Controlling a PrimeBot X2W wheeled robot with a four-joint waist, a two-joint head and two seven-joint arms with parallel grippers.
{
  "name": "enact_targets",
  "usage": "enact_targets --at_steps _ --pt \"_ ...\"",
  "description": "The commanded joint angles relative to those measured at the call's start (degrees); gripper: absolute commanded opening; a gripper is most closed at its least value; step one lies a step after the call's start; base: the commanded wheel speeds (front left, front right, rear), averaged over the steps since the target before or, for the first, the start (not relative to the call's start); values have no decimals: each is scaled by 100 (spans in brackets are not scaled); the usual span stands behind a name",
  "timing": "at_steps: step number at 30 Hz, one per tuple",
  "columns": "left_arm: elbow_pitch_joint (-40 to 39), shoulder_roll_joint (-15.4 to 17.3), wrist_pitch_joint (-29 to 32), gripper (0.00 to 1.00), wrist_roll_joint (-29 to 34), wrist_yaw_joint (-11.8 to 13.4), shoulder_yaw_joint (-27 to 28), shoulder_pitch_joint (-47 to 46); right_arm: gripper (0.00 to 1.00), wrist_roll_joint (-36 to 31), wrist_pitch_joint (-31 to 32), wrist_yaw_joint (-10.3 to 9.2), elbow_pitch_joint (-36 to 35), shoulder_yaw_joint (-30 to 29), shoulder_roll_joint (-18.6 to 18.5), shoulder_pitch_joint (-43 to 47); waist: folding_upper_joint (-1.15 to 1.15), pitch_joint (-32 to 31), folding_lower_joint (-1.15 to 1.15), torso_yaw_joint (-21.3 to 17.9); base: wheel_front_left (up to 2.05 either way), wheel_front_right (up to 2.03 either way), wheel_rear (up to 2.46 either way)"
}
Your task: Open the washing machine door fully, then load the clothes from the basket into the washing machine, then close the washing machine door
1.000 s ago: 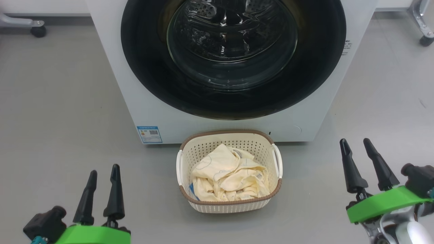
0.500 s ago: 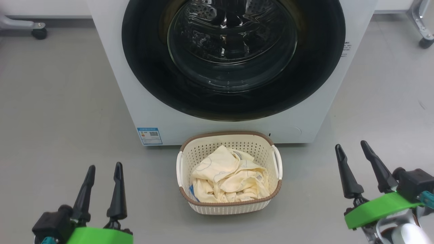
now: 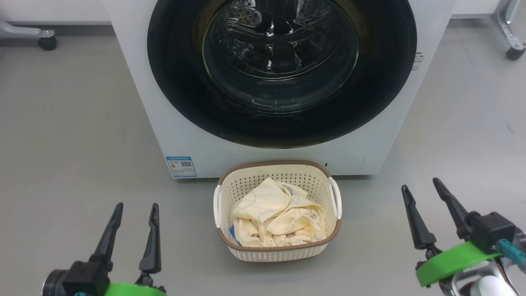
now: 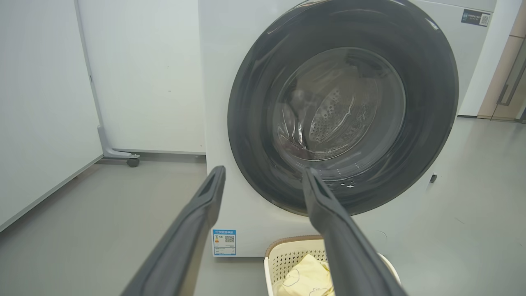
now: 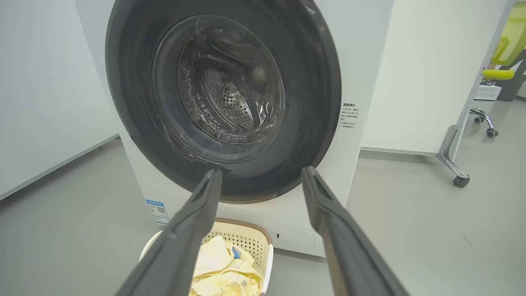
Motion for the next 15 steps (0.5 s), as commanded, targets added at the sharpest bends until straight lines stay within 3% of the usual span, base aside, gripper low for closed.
enact_targets --at_steps 1,15 --pt "-201 85 -85 100 160 -31 159 -155 100 -135 -100 -19 -128 99 -171 -148 0 -7 0 -1 0 0 0" --pt "-86 85 -85 100 126 -59 216 -131 100 -169 -100 -19 47 -6 -81 -173 0 -14 0 -29 0 0 0"
